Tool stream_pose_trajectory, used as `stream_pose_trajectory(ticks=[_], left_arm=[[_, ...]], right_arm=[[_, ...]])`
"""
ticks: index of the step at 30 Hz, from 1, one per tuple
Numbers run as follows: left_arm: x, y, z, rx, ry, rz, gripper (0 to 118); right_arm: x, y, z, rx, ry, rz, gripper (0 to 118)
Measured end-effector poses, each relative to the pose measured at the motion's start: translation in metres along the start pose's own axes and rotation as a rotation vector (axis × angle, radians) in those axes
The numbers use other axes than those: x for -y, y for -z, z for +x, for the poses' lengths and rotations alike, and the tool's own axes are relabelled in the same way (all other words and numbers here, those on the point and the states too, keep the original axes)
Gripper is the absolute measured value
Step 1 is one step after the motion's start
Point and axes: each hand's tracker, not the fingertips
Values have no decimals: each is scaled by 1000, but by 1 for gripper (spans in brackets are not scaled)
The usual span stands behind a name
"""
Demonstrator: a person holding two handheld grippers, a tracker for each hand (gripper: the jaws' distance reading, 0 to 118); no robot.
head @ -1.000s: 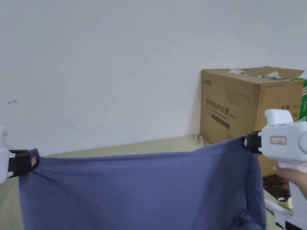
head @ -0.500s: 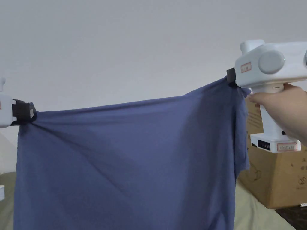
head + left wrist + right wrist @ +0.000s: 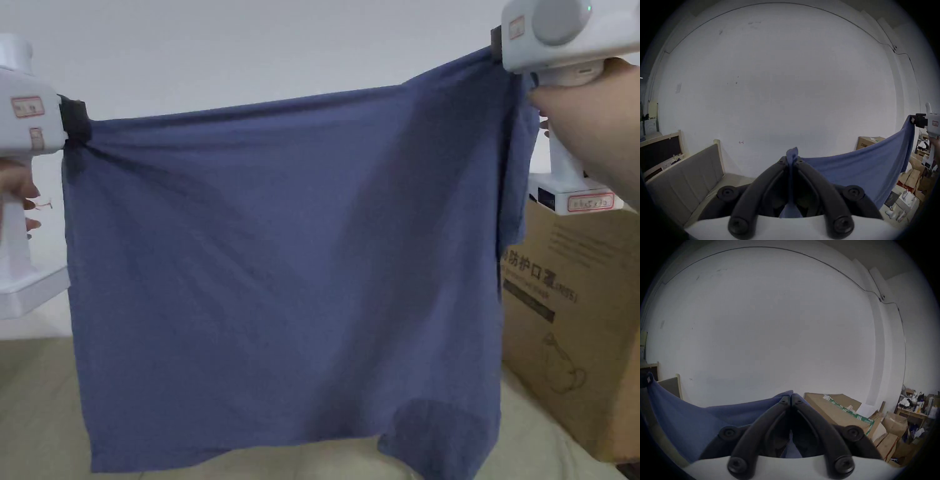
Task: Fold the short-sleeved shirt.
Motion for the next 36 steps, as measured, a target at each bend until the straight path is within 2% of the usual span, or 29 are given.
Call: stream_pose_trajectory(ticks=[4, 6, 7, 9, 14, 18, 20, 25, 28, 34, 36], left_arm=[[61, 20, 7, 12, 6, -54, 3], [111, 18, 9, 2, 4, -137, 3], [142, 14, 9, 7, -12, -183, 3], [209, -4, 7, 28, -56, -313, 3], [368, -92, 2, 74, -64, -686, 3], [441, -172, -19, 67, -77, -876, 3], [460, -218, -28, 79, -86, -924, 3], [461, -300, -36, 124, -117, -933, 3], [457, -333, -34, 147, -85, -926, 4], [451, -361, -41, 157, -79, -917, 5], [447, -365, -45, 159, -97, -920, 12]], right_arm=[[76, 8, -5, -25, 26, -65, 0], [137, 4, -7, -37, 54, -162, 0], [175, 0, -7, -74, 88, -216, 0], [253, -20, -10, -112, 95, -368, 0], [446, -106, 0, -245, 36, -803, 0], [530, -207, 28, -328, 43, -960, 0], [554, -256, 48, -344, 46, -1034, 0], [559, -347, 81, -393, 104, -1046, 0], [551, -378, 89, -398, 95, -1038, 0], [546, -411, 82, -421, -14, -1074, 0], [542, -414, 81, -416, -4, -1077, 3]])
